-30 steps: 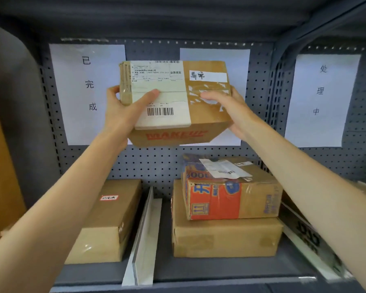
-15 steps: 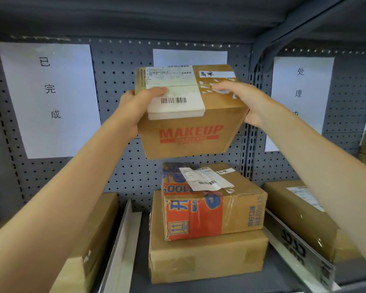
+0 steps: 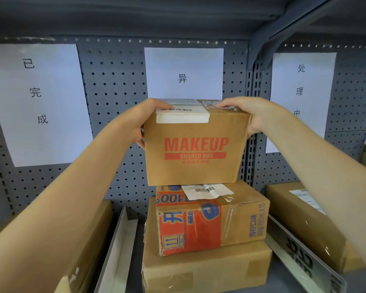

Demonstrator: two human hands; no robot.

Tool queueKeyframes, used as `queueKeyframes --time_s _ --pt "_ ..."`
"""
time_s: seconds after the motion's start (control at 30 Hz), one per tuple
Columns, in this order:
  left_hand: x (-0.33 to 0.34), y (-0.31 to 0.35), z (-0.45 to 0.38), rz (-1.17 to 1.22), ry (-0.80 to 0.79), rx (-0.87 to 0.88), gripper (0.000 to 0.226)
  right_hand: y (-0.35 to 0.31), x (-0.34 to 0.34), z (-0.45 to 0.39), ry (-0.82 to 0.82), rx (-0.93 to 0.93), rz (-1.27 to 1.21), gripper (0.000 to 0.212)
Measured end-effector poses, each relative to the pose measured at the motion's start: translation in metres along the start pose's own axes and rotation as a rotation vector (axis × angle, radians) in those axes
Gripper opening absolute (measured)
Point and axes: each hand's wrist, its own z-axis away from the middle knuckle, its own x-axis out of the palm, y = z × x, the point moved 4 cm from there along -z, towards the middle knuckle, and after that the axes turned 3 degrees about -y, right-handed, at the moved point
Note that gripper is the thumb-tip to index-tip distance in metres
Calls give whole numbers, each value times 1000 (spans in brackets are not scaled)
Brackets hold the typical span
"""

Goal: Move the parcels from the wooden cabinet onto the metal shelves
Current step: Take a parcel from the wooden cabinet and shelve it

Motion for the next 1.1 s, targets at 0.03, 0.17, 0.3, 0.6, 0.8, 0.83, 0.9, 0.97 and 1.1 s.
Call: queueKeyframes --time_s 0.03,0.17,0.3,0.6,0.8,0.83,0.9,0.97,1.1 --pt "0 0 -3 14 1 -6 34 1 0 -3 3 3 -8 30" --pt "3 2 -13 47 22 -59 22 5 -4 -16 17 7 -82 24" --pt "7 3 -19 82 87 -113 19 10 -1 -28 -19 11 -154 14" --pt "11 5 -13 134 131 -99 19 10 -3 -34 -54 29 -123 27" --pt "6 1 -8 58 299 -25 47 8 -11 -41 -2 -56 -60 47" --pt "3 1 -7 47 351 42 40 7 -12 -41 19 -82 -53 55" --pt "-2 2 -4 7 434 162 30 3 -14 -37 93 -160 -44 61" --pt "-6 1 1 -114 483 271 48 0 -15 -28 190 -307 0 58" --pt "-17 4 27 -549 587 474 57 -6 -1 10 345 -717 394 56"
